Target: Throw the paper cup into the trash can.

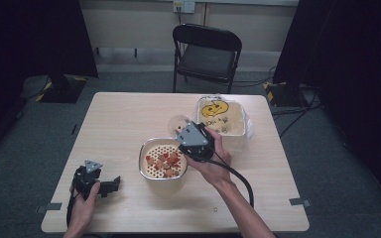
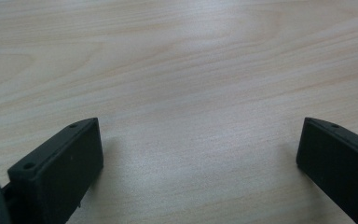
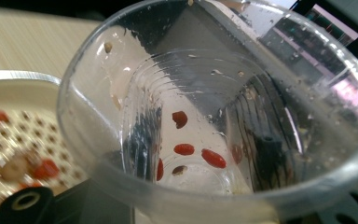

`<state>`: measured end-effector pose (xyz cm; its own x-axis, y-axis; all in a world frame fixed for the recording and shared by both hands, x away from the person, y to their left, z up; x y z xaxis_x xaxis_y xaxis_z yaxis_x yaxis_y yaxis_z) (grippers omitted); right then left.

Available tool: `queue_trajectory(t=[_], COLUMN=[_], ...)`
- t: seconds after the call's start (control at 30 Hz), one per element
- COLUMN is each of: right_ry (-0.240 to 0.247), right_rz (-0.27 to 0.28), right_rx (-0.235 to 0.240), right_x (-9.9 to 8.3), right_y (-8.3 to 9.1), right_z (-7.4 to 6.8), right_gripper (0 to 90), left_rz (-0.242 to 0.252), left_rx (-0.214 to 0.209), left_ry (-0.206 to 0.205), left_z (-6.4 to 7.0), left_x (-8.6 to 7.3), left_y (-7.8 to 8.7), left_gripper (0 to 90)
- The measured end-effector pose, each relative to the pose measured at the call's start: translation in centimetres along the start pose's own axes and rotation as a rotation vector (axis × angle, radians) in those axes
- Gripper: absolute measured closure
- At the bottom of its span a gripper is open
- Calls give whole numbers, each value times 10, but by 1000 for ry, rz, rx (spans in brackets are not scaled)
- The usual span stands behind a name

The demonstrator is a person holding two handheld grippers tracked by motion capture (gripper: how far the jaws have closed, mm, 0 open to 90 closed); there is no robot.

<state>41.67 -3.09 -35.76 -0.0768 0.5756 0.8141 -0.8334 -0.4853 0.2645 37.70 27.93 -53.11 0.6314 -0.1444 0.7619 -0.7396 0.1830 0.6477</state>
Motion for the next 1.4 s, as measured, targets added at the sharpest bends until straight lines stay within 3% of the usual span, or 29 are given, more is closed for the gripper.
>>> queue_trajectory(t=[0.07, 0.3, 0.5, 0.73, 0.97, 1.4], right_ry=[-99, -333, -429, -483, -525, -537], right_rz=[29, 88, 132, 142, 151, 121], right_rx=[35, 127, 190, 203, 203, 128], right_x=[-1, -2, 3, 3, 6, 9], right_y=[-1, -5, -3, -4, -7, -14], right_z=[4, 11, 15, 25, 45, 87], right_gripper=[545, 540, 532, 523, 520, 518], left_rz=[-1, -1, 0, 0, 0, -1], left_rx=[0, 0, 0, 0, 0, 0], left_ry=[-1, 0, 0, -1, -1, -1], left_z=[0, 0, 0, 0, 0, 0], left_x=[0, 0, 0, 0, 0, 0], left_y=[0, 0, 0, 0, 0, 0], left_gripper=[0, 0, 0, 0, 0, 0])
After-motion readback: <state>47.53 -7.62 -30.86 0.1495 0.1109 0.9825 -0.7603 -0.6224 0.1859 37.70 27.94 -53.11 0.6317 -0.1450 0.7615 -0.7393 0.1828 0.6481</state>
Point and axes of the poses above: each handheld gripper's, and its own axes: y roughly backward along the jaws, x roughly out of its top, z roughly to its right, the point moved 4 cm from there along -y, roughly forward along the jaws, and after that the axes turned 4 degrees about z, right-handed, at the moved point
